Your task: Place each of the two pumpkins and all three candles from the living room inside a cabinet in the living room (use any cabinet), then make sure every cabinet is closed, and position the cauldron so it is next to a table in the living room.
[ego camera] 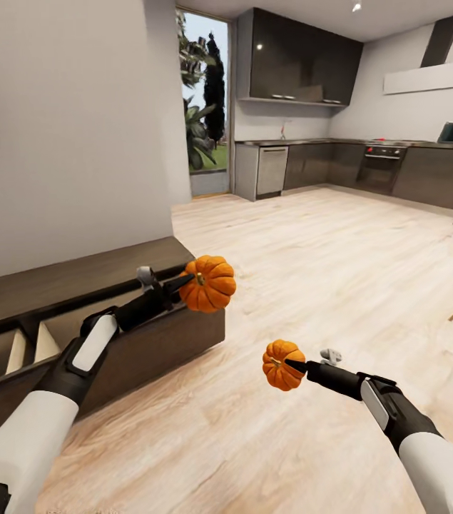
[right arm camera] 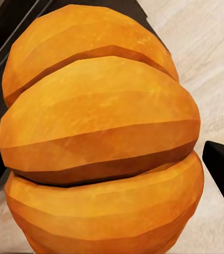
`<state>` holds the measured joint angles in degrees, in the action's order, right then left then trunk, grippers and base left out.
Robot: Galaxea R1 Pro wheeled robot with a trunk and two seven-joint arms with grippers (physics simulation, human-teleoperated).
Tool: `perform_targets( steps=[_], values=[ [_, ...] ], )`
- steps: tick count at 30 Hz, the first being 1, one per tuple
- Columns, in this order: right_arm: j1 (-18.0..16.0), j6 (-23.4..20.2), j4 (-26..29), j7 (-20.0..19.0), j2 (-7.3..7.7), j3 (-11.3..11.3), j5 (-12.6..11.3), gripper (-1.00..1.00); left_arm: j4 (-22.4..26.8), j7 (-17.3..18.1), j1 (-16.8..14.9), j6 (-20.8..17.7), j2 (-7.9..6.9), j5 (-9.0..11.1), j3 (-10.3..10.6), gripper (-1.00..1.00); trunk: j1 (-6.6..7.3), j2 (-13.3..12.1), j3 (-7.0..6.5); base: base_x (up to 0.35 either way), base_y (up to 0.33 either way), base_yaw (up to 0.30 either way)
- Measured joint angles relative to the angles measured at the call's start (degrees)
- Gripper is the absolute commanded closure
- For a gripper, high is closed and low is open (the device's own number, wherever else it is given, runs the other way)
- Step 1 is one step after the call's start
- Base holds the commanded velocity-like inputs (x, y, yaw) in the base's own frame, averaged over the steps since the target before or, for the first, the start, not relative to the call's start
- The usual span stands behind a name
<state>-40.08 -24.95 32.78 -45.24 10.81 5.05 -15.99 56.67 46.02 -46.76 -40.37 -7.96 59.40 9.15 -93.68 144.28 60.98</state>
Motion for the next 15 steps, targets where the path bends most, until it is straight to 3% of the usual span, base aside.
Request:
perform_targets(
  steps=[11, 15],
  values=[
    [0.00, -0.01, 0.00, 0.70, -0.07, -0.09, -0.14, 1.00, -0.59, 1.98, 0.00, -0.04, -0.04, -0.05, -0.66, 1.00, 0.00, 0.00, 0.04, 0.088, -0.265, 0.287],
    [0.00, -0.09, 0.00, 0.77, -0.65, -0.15, 0.06, 1.00, -0.84, 2.02, 0.00, 0.01, -0.04, -0.10, -0.65, 1.00, 0.00, 0.00, 0.04, 0.023, -0.058, 0.290]
  ],
)
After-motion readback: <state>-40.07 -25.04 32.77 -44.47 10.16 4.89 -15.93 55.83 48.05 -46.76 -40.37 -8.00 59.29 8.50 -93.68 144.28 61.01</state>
